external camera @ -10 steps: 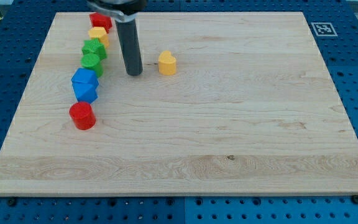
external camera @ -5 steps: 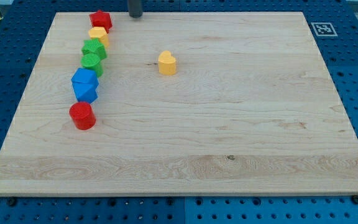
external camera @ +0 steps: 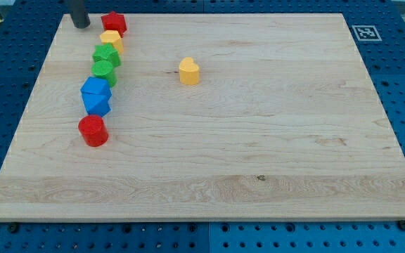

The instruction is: Push yellow hexagon closer to yellow heart

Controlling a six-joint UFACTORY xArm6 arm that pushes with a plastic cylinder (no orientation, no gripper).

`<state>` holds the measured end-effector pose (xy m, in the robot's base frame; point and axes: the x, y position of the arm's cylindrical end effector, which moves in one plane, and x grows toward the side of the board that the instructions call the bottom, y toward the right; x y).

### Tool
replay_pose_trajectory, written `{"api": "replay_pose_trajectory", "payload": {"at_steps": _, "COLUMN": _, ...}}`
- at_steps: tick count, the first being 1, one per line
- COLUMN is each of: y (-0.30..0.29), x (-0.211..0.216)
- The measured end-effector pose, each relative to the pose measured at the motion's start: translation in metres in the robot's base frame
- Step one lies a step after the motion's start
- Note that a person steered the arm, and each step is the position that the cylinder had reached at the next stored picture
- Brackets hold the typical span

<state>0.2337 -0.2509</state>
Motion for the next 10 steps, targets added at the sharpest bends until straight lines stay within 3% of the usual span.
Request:
{"api": "replay_pose_trajectory", "payload": {"at_steps": 1, "y": 0.001, "x": 0.025}}
{"api": "replay_pose_trajectory", "payload": {"at_steps": 5, "y": 0.042, "x": 0.058}}
{"api": "replay_pose_trajectory", "payload": {"at_steps": 10, "y": 0.215, "x": 0.04}}
